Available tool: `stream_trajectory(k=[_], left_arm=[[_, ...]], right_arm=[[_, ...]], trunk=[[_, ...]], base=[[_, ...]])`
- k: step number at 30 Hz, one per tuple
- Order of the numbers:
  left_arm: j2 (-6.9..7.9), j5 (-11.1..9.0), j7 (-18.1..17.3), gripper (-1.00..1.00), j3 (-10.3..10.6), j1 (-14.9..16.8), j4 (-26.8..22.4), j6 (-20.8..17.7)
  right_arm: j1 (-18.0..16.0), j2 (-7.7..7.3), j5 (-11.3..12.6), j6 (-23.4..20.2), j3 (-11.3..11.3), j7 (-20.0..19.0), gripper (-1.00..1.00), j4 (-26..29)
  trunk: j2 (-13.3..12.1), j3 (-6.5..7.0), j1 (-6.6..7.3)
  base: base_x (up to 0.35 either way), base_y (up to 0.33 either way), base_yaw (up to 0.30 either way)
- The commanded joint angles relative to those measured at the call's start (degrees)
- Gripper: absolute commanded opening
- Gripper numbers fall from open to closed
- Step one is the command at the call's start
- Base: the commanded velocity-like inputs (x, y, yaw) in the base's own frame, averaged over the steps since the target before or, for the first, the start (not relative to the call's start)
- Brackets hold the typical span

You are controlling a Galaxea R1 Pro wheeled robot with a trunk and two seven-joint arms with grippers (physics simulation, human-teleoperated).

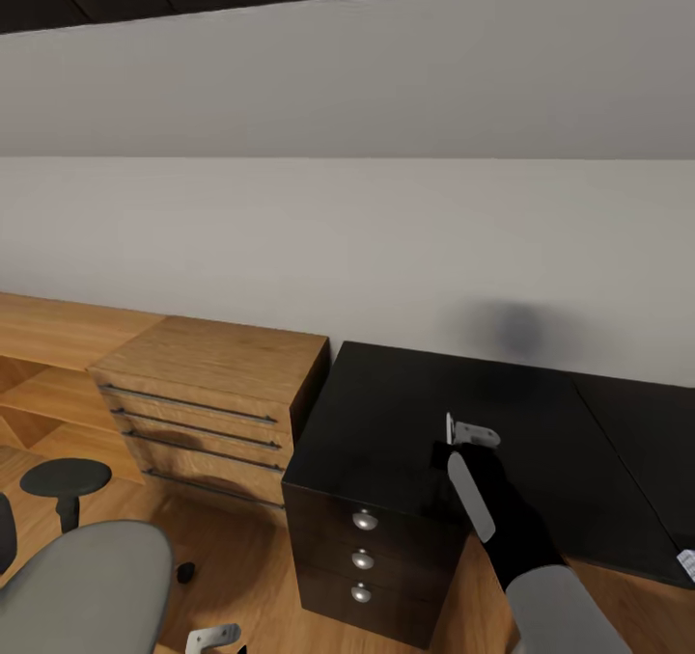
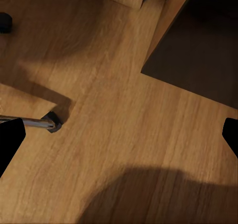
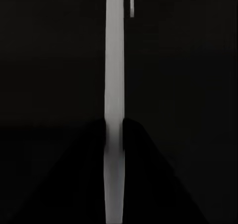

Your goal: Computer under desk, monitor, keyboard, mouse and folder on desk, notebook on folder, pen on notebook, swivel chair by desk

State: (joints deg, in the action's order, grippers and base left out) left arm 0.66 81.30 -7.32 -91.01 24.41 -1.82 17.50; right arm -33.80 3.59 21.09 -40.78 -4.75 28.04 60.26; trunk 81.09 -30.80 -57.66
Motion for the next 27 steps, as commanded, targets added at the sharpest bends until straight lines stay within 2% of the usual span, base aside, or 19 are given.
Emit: stream_trajectory(k=[1,13,18,21,24,27], left_arm=[[0.00,0.3,-0.4,1.00,-0.5,0.0,-0.1,0.1],[-0.08,0.3,-0.3,1.00,-0.5,0.0,-0.1,-0.1],[-0.18,0.3,-0.3,1.00,-0.5,0.0,-0.1,-0.1],[-0.21,0.3,-0.3,1.00,-0.5,0.0,-0.1,-0.1],[-0.25,0.3,-0.3,1.00,-0.5,0.0,-0.1,-0.1],[-0.29,0.3,-0.2,1.00,-0.5,0.0,0.0,-0.1]], right_arm=[[0.0,-0.23,0.7,-0.1,-0.1,0.6,-1.00,1.3],[0.1,-0.56,0.7,-0.4,-0.2,0.7,-1.00,5.5],[2.4,-0.68,0.4,-0.3,-0.2,0.7,-1.00,8.6],[4.2,-1.32,0.4,-0.3,-0.2,0.6,-1.00,10.9],[5.7,-2.97,0.6,-0.4,-0.2,0.6,-1.00,13.7],[6.9,-3.98,0.6,-0.5,-0.2,0.5,-1.00,16.0]], trunk=[[-0.4,0.13,0.23],[-5.2,2.28,2.86],[-7.2,3.18,3.96],[-8.4,3.72,4.62],[-9.6,4.25,5.28],[-10.8,4.79,5.94]], base=[[0.000,0.000,0.000],[0.000,0.000,0.000],[0.000,0.000,-0.105],[0.000,0.000,-0.218],[0.000,0.000,-0.246],[0.000,0.000,-0.259]])
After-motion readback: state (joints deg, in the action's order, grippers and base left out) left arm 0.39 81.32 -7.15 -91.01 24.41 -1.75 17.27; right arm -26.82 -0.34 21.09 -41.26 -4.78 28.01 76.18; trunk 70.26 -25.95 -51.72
